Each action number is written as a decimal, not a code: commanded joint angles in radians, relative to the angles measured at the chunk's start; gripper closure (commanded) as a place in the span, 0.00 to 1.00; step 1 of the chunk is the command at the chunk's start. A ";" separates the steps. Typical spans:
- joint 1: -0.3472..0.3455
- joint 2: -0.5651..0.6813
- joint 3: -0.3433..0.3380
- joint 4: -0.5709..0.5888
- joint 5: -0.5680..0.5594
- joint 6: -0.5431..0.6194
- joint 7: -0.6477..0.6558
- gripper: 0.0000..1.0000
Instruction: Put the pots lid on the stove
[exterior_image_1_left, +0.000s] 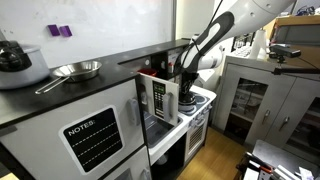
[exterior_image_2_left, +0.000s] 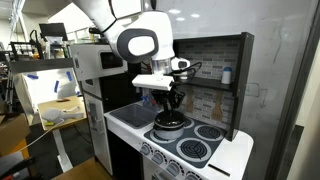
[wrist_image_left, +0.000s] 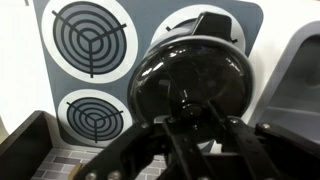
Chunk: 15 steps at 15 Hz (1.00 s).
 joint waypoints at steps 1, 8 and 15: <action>-0.007 -0.034 0.000 -0.013 -0.041 -0.015 0.025 0.92; -0.006 -0.092 -0.011 -0.029 -0.077 -0.066 0.022 0.92; -0.023 -0.084 -0.065 0.013 -0.092 -0.152 0.006 0.92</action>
